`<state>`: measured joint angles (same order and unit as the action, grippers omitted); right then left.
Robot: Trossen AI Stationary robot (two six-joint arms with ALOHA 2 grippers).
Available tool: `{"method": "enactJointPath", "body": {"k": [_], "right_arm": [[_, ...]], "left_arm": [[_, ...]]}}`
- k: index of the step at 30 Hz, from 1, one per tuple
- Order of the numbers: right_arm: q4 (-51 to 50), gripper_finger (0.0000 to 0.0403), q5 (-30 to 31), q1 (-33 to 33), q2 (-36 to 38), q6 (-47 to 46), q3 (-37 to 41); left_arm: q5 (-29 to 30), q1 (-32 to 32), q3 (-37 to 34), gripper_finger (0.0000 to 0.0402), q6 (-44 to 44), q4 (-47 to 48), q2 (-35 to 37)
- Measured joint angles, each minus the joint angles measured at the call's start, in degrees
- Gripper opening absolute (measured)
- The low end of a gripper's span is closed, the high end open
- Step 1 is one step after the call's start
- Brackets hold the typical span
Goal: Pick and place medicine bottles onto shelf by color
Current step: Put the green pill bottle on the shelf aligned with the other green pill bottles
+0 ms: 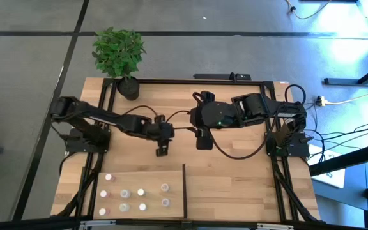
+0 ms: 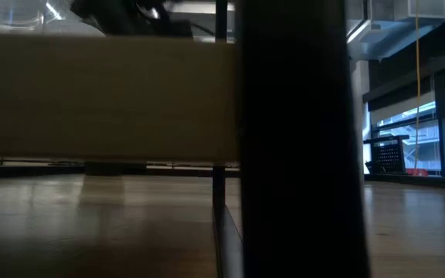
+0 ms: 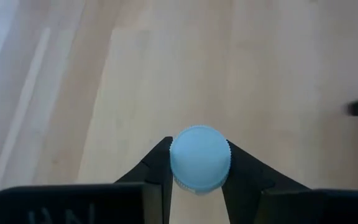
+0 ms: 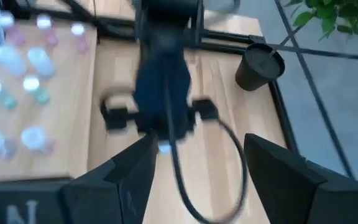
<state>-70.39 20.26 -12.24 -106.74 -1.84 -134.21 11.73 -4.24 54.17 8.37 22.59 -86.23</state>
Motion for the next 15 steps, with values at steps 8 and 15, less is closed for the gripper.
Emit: {"method": "enactJointPath", "body": {"k": [8,15], "right_arm": [[-6.5,0.0243,-11.5,0.0,0.0,7.4,0.5],[-8.1,0.0243,-18.9,0.0,0.0,11.1,0.5]], "left_arm": [[1.4,-7.4,0.0,0.0087,8.6,9.4,10.7],[2.9,-17.8,0.0,0.0087,17.6,18.1,14.9]]}}
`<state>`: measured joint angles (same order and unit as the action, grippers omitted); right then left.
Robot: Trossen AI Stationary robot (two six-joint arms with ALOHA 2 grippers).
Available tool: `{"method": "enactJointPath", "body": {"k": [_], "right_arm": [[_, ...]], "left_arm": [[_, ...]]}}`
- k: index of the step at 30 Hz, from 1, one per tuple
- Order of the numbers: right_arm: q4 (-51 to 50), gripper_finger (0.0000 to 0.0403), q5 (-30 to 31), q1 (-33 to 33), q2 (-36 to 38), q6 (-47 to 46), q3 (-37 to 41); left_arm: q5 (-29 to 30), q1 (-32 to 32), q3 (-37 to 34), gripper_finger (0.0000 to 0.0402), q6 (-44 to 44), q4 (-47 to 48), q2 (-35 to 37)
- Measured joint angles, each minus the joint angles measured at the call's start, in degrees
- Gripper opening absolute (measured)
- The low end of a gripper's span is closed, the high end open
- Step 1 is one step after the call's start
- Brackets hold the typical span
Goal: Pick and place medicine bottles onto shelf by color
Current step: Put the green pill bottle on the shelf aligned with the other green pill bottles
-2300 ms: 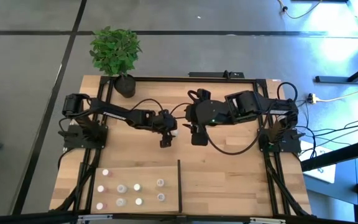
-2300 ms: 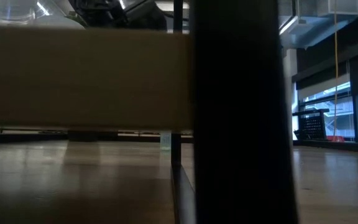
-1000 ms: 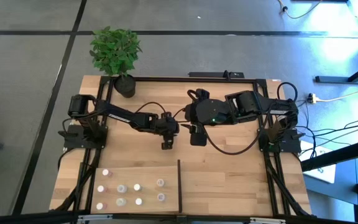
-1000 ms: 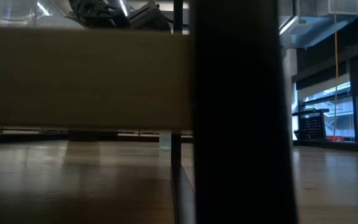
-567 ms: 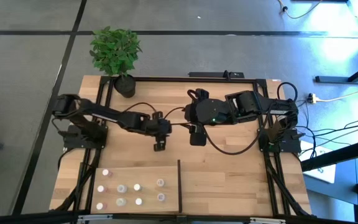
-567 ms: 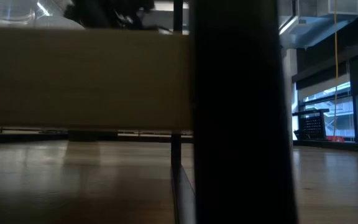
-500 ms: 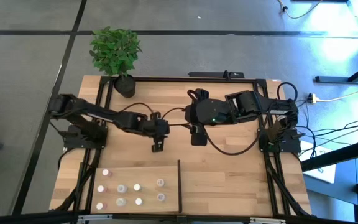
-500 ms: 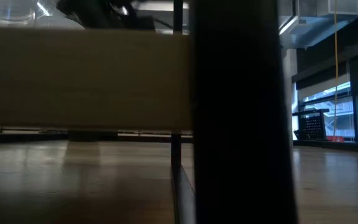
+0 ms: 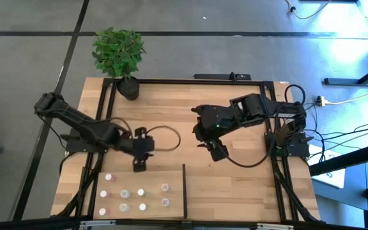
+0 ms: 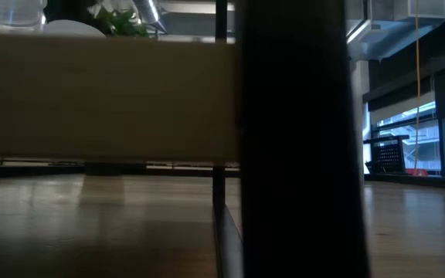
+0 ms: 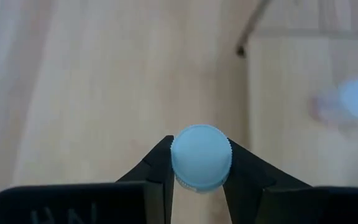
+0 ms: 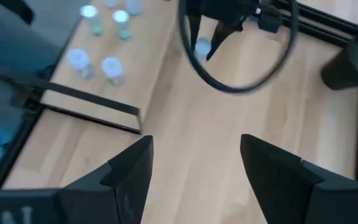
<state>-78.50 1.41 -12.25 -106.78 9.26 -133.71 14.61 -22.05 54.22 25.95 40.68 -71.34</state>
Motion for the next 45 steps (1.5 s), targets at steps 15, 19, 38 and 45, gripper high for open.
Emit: {"method": "enactJointPath", "body": {"k": [15,19,38,45], "right_arm": [[0.7,0.0243,-7.6,-0.1,0.0,1.6,0.0],[2.0,0.0243,-7.5,-0.1,0.0,1.6,0.0],[5.2,0.0243,-7.5,-0.1,0.0,1.5,0.0],[5.5,0.0243,-7.5,-0.1,0.0,1.5,0.0]], "left_arm": [[10.3,-19.6,0.0,0.0087,14.4,0.5,0.0],[11.1,-21.8,0.0,0.0087,17.3,0.6,-0.4],[12.3,-24.6,0.0,0.0087,19.2,-0.8,-5.1],[12.3,-26.1,0.0,0.0087,20.6,-1.6,-7.2]]}}
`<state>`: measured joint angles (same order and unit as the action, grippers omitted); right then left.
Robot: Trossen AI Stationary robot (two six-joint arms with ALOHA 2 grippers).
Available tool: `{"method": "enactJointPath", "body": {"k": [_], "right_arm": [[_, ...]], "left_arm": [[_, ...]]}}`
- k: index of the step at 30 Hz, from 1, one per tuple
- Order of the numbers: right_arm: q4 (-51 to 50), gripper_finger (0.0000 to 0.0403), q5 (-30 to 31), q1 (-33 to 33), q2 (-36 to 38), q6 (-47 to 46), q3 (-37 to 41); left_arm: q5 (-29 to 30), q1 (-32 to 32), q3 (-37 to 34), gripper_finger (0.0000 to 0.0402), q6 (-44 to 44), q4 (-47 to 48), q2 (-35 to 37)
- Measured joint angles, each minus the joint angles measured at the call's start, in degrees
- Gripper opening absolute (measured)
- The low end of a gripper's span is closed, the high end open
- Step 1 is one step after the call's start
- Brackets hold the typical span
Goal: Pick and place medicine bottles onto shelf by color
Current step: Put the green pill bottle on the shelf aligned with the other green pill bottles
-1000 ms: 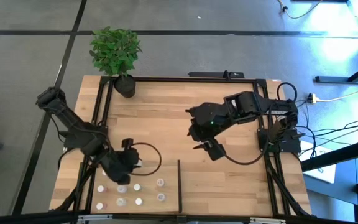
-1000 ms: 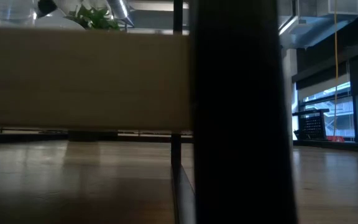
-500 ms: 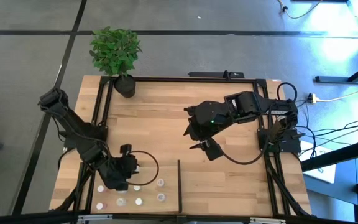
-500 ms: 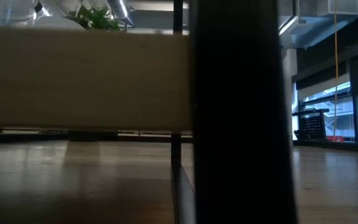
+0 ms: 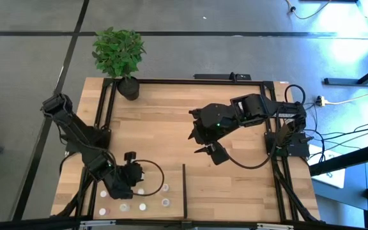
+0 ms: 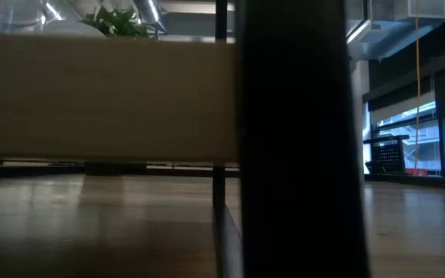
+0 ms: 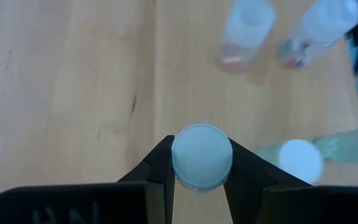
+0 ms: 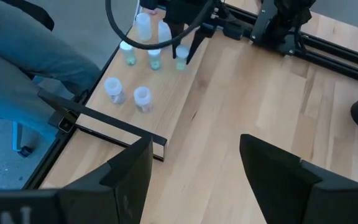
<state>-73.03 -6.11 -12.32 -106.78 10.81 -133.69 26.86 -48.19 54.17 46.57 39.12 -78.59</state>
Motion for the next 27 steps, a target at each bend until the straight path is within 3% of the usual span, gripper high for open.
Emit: {"method": "enactJointPath", "body": {"k": [8,27], "right_arm": [[0.0,0.0243,0.0,0.0,0.0,0.0,0.0],[0.0,0.0243,0.0,0.0,0.0,0.0,0.0]], "left_arm": [[2.6,-1.6,0.0,0.0087,-0.2,-2.9,-0.8],[2.0,-1.6,0.0,0.0093,1.5,-2.8,-6.9]]}}
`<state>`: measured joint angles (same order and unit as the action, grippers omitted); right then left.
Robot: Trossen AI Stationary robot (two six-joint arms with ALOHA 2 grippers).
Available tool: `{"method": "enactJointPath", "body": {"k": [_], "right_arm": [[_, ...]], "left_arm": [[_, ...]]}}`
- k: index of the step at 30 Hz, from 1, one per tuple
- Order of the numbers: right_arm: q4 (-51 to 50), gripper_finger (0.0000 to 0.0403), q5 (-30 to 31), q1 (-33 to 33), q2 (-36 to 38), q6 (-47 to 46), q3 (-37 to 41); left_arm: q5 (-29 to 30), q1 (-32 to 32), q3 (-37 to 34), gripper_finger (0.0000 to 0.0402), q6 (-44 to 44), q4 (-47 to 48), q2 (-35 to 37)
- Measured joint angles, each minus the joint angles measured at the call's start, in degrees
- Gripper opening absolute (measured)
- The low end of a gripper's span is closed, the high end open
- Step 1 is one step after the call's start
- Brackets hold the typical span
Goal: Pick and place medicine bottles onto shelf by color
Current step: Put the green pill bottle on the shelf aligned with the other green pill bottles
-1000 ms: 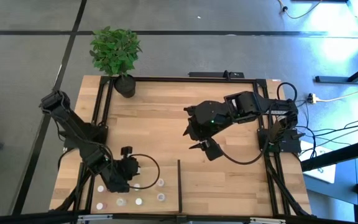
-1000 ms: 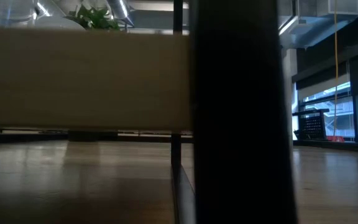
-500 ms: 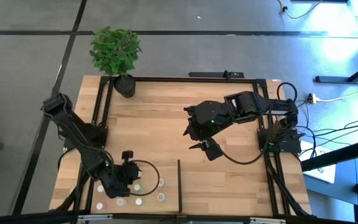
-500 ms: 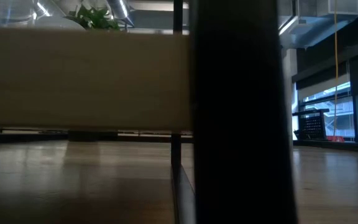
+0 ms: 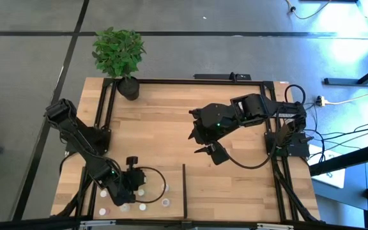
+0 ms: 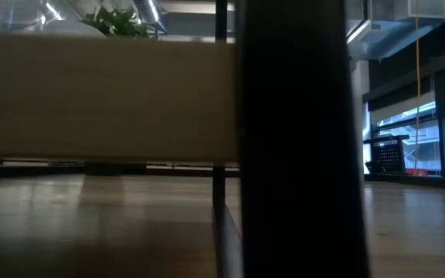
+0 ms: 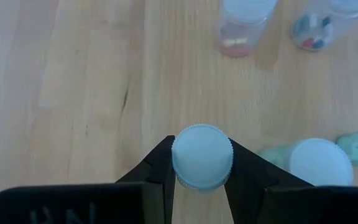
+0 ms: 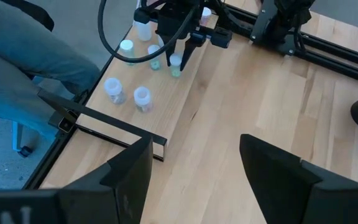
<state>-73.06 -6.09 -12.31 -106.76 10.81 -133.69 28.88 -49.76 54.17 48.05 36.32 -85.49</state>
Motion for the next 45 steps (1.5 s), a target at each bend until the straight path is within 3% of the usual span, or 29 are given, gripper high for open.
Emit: {"method": "enactJointPath", "body": {"k": [25,45], "right_arm": [[0.0,0.0243,0.0,0.0,0.0,0.0,0.0],[0.0,0.0243,0.0,0.0,0.0,0.0,0.0]], "left_arm": [[-0.6,0.2,0.0,0.0195,-0.1,0.3,0.0],[-1.1,0.1,0.0,0.0199,-0.4,2.3,3.5]]}}
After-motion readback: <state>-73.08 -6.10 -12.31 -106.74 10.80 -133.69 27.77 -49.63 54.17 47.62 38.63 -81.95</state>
